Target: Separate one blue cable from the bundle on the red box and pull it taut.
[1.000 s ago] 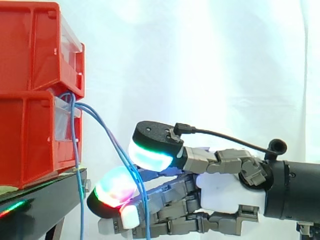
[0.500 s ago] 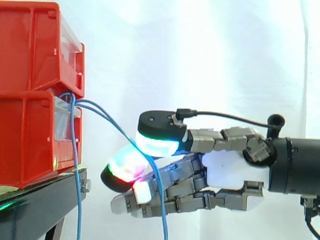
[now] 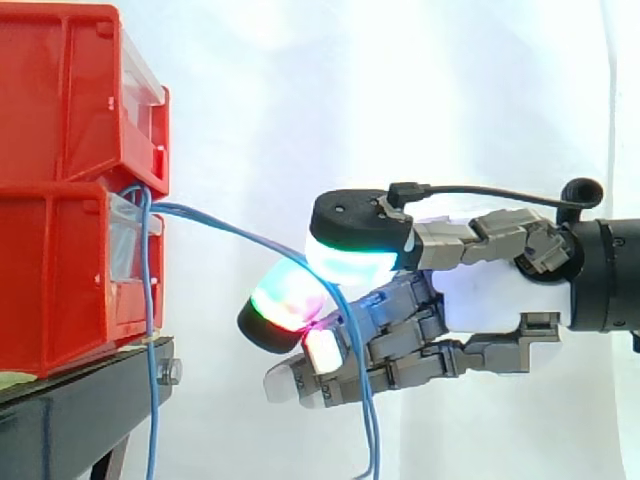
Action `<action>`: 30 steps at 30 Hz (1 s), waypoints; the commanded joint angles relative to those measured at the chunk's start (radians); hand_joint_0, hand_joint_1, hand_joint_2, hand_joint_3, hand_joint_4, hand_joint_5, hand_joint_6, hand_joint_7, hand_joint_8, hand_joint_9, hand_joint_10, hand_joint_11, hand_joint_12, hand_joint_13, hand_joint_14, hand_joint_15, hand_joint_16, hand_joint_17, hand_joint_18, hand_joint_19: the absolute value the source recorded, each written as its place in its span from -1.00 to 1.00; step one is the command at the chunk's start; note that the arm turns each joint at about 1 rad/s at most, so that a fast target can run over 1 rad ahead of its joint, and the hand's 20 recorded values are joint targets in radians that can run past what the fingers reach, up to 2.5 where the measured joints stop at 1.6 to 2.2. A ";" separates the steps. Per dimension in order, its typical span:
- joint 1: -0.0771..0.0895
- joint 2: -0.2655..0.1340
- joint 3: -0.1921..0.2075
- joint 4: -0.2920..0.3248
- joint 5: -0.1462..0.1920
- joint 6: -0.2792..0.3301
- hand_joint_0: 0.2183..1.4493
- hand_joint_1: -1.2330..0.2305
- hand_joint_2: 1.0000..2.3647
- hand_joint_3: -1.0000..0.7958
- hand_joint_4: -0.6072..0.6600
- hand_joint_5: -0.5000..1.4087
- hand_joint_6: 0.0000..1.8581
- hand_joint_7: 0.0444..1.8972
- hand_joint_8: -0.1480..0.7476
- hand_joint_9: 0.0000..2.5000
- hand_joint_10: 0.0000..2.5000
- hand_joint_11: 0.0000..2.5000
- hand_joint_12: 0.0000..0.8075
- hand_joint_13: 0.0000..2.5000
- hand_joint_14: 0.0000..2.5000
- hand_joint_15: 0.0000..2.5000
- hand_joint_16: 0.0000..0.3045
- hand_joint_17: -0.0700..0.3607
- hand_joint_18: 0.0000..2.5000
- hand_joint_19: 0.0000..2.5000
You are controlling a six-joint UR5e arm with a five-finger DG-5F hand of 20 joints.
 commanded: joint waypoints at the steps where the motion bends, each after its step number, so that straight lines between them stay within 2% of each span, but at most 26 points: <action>1: 0.001 0.008 0.000 -0.026 0.002 0.003 -0.18 -0.41 -0.98 -0.29 -0.15 -0.67 0.03 -0.15 -0.17 -0.24 -0.98 -0.50 -0.46 -0.50 -0.99 -0.82 -0.88 -0.49 -0.70 -0.96; 15: 0.005 0.011 0.000 -0.083 0.002 0.023 -0.10 -0.47 -1.00 -0.44 -0.33 -0.65 0.03 -0.09 -0.25 -0.17 -0.98 -0.49 -0.49 -0.45 -0.99 -0.80 -0.90 -0.52 -0.65 -0.95; 19: 0.005 0.011 0.000 -0.088 0.002 0.035 -0.16 -0.49 -1.00 -0.44 -0.26 -0.65 0.02 -0.09 -0.26 -0.15 -0.98 -0.49 -0.49 -0.43 -0.99 -0.78 -0.90 -0.52 -0.64 -0.95; 22: 0.005 0.011 0.000 -0.097 0.002 0.043 -0.33 -0.45 -1.00 -0.44 -0.07 -0.63 0.00 -0.12 -0.25 -0.13 -0.98 -0.49 -0.50 -0.42 -0.99 -0.78 -0.91 -0.52 -0.64 -0.92; 26: 0.005 0.011 0.000 -0.104 0.002 0.044 -0.49 -0.37 -1.00 -0.44 0.01 -0.62 0.00 -0.16 -0.22 -0.11 -0.98 -0.49 -0.46 -0.40 -0.99 -0.77 -0.89 -0.50 -0.61 -0.90; 30: 0.005 0.017 0.002 -0.127 0.002 0.058 -0.58 -0.30 -1.00 -0.44 0.04 -0.61 -0.03 -0.15 -0.19 -0.10 -0.98 -0.51 -0.41 -0.39 -0.99 -0.76 -0.86 -0.45 -0.59 -0.90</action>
